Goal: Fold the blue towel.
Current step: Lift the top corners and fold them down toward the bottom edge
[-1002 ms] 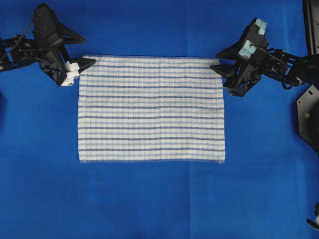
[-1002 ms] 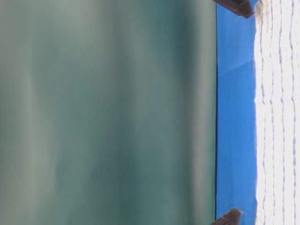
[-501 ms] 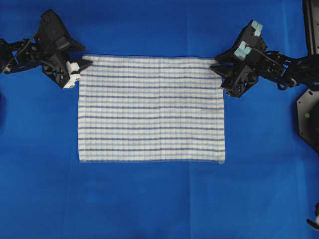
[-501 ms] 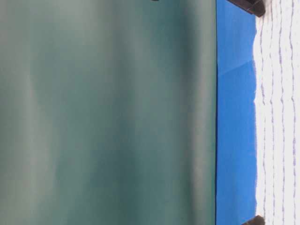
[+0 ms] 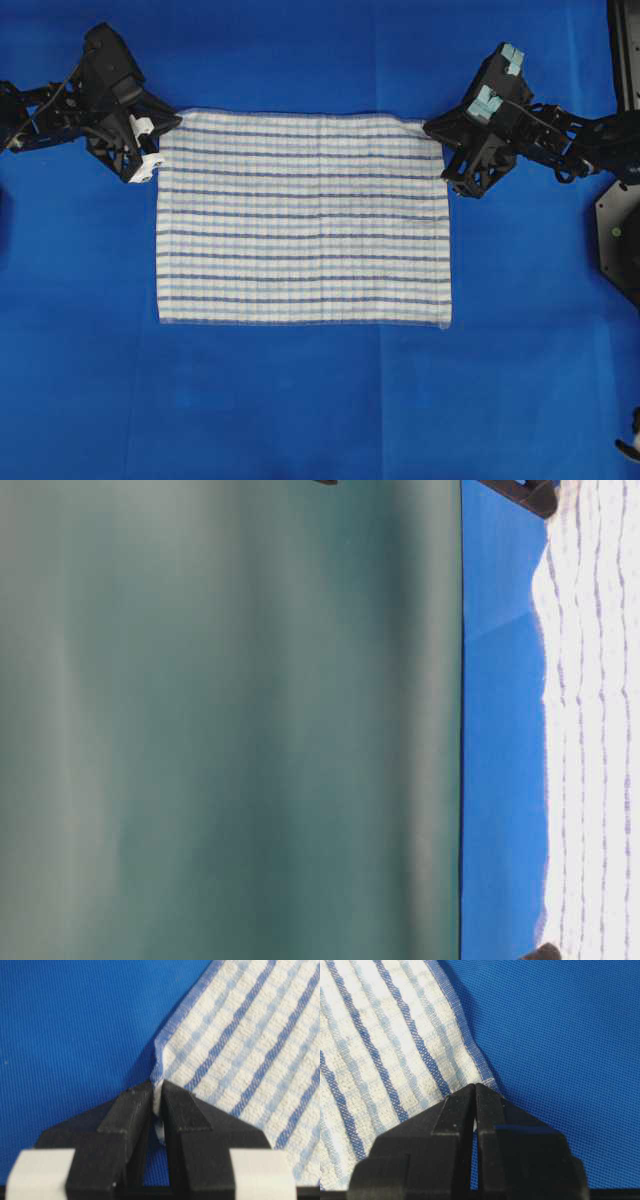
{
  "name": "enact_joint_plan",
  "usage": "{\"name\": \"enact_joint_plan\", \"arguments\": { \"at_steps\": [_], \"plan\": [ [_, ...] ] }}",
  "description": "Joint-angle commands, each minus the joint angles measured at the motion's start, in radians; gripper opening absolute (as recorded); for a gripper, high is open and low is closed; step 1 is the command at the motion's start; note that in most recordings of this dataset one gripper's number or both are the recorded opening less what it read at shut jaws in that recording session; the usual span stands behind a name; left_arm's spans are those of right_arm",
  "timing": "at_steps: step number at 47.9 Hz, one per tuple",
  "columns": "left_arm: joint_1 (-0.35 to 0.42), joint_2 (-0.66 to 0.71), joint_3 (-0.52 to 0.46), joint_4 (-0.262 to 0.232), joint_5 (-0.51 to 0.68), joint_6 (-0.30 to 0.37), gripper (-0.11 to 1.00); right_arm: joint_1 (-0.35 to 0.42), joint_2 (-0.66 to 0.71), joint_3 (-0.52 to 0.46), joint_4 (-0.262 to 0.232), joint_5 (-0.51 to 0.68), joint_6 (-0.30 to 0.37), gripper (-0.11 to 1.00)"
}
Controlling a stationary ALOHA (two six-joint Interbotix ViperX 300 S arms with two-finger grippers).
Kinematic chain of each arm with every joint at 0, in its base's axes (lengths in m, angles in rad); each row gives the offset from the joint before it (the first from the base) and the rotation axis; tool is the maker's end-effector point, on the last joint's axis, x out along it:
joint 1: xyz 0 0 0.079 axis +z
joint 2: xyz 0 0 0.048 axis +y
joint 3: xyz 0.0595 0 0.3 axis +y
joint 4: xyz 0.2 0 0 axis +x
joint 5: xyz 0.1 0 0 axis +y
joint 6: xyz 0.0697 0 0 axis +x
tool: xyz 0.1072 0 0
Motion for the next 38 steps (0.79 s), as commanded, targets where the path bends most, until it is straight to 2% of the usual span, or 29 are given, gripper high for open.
{"name": "enact_joint_plan", "arguments": {
  "at_steps": [1, 20, 38],
  "plan": [
    [-0.021, -0.020, -0.006, 0.002, 0.008, -0.003, 0.05, 0.005, -0.015, -0.012, 0.002, -0.008, 0.000, 0.19],
    [-0.021, -0.147, -0.009, 0.005, 0.098, 0.006, 0.05, 0.005, -0.173, 0.018, 0.002, 0.028, -0.003, 0.19],
    [-0.044, -0.176, -0.003, 0.005, 0.117, 0.000, 0.05, 0.031, -0.189, 0.020, 0.002, 0.057, 0.000, 0.19]
  ]
}}
